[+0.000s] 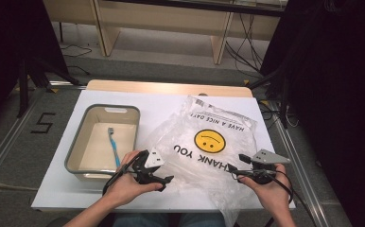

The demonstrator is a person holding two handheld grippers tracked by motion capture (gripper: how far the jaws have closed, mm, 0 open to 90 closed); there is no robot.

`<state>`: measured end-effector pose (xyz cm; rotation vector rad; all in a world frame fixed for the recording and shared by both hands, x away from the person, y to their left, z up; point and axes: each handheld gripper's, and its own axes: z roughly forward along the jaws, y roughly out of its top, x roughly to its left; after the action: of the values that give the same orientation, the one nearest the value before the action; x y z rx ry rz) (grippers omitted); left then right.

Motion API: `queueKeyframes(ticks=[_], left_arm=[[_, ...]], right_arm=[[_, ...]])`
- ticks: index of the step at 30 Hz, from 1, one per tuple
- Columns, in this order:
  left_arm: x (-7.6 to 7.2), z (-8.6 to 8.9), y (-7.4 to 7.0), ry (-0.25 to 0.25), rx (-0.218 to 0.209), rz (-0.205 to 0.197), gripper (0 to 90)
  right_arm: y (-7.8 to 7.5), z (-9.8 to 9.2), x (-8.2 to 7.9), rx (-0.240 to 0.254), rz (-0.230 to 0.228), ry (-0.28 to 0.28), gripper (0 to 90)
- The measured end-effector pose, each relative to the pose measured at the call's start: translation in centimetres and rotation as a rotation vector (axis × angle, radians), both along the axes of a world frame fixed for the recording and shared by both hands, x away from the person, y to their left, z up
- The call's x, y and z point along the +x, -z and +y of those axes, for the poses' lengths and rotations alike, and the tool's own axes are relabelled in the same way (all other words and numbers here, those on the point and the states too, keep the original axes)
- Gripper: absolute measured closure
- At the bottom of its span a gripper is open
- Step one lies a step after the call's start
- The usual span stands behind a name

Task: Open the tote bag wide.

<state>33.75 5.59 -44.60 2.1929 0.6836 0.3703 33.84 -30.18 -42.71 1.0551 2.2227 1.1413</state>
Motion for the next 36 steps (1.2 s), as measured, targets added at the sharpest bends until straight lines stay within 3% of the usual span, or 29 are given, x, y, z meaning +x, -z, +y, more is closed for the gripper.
queueKeyframes(ticks=[7, 16, 36], left_arm=[[-1.2, -0.4, 1.2, 0.037, 0.031, 0.003, 24.2], [-2.0, -0.3, 1.9, 0.028, 0.033, 0.002, 24.5], [-2.5, -0.6, 2.5, 0.03, 0.053, 0.005, 24.8]], right_arm=[[0.5, 1.6, 1.0, -0.007, 0.005, -0.032, 39.8], [0.8, 2.8, 1.8, -0.009, 0.009, -0.046, 39.4], [0.4, 4.3, 2.5, -0.023, -0.007, -0.074, 40.1]])
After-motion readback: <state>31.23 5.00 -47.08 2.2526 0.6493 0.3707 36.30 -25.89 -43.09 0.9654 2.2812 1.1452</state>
